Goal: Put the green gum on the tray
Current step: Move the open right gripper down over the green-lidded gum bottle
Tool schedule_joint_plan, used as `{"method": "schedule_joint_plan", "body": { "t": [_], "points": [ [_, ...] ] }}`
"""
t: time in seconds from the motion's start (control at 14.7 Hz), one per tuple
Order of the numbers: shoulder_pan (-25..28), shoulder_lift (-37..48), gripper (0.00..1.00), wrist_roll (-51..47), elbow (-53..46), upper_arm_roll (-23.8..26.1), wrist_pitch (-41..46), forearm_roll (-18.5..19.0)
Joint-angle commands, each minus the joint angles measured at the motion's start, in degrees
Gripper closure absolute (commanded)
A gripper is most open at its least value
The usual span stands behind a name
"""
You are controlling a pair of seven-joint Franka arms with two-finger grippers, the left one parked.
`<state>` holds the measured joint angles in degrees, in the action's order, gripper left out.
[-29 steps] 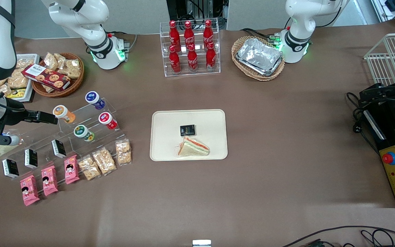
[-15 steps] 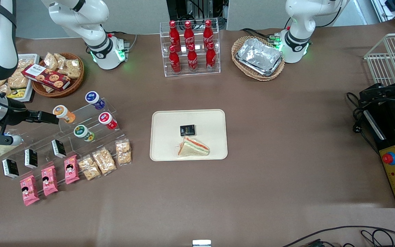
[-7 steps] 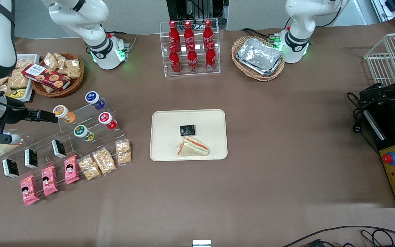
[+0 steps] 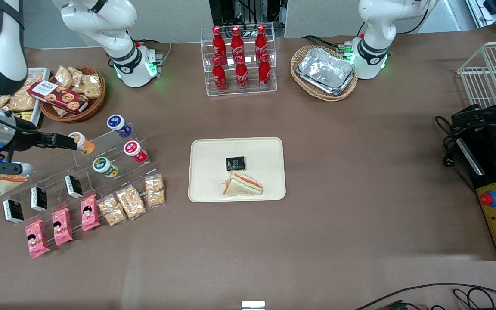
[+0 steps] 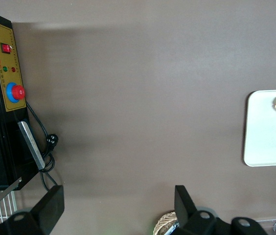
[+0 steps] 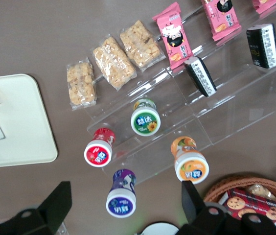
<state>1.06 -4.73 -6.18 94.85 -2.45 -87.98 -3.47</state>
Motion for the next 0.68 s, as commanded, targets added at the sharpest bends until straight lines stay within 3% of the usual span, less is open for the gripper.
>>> {"method": "schedule_joint_plan", "body": {
  "t": [0.0, 0.61],
  "points": [
    [0.09, 4.2, 0.0, 0.64, 8.85, 0.08, -6.58, -0.22],
    [1.31, 3.5, 0.0, 0.38, 10.88, 0.17, -11.51, 0.22]
  ]
}}
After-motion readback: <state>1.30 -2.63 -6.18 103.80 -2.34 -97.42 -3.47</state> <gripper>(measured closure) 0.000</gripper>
